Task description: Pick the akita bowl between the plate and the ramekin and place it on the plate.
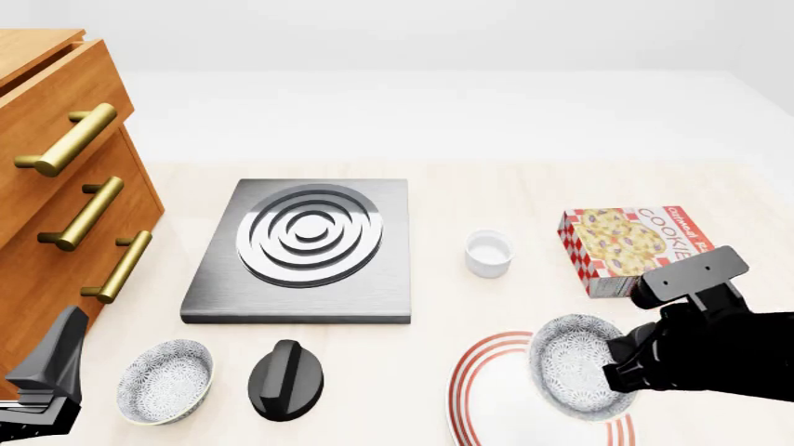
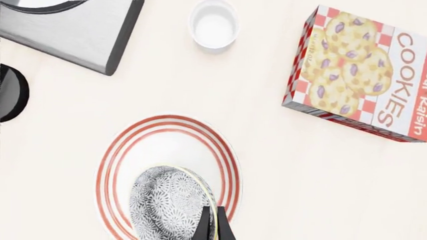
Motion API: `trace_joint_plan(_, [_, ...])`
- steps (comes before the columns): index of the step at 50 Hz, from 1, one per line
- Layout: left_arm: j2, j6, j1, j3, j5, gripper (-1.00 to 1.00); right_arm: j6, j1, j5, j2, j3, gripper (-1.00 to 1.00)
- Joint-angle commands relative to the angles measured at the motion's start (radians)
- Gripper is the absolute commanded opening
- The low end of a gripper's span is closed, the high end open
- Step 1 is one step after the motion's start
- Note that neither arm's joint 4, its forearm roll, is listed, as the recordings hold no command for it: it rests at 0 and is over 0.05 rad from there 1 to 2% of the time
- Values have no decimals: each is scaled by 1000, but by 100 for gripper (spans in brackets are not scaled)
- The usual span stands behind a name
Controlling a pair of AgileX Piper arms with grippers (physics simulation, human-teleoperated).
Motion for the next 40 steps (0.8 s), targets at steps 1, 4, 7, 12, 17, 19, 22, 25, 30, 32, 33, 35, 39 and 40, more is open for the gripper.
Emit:
trace_joint_plan(1, [0,0,0,0,0,100,32,100,-90,81,56,-100])
trace_joint_plan(4, [0,0,0,0,0,100,22,86,-118,106,65,-100])
trace_joint_plan(7, [0,0,0,0,0,100,22,90,-135,125,71,-100])
trace_joint_plan(12, [0,0,0,0,0,100,8,93,-164,152,87,-100])
trace_joint_plan(17, [0,0,0,0,0,100,18,101,-190,183,90,-100])
trace_joint_plan(19, [0,0,0,0,0,100,13,97,-201,191,95,-100])
trace_joint_plan(22, [0,0,0,0,0,100,14,112,-222,219,103,-100])
trace_joint_plan(25, [0,0,0,0,0,100,4,97,-241,236,107,-100])
trace_joint_plan(30, [0,0,0,0,0,100,9,105,-259,264,103,-100])
trace_joint_plan(32, [0,0,0,0,0,100,-3,112,-276,280,113,-100])
trace_joint_plan(33, [0,0,0,0,0,100,11,117,-273,281,106,-100])
trace_joint_plan(35, [0,0,0,0,0,100,-4,108,-280,283,113,-100])
trace_joint_plan(39, [0,0,0,0,0,100,-7,111,-286,293,111,-100])
trace_joint_plan(40, [0,0,0,0,0,100,-3,117,-286,298,107,-100])
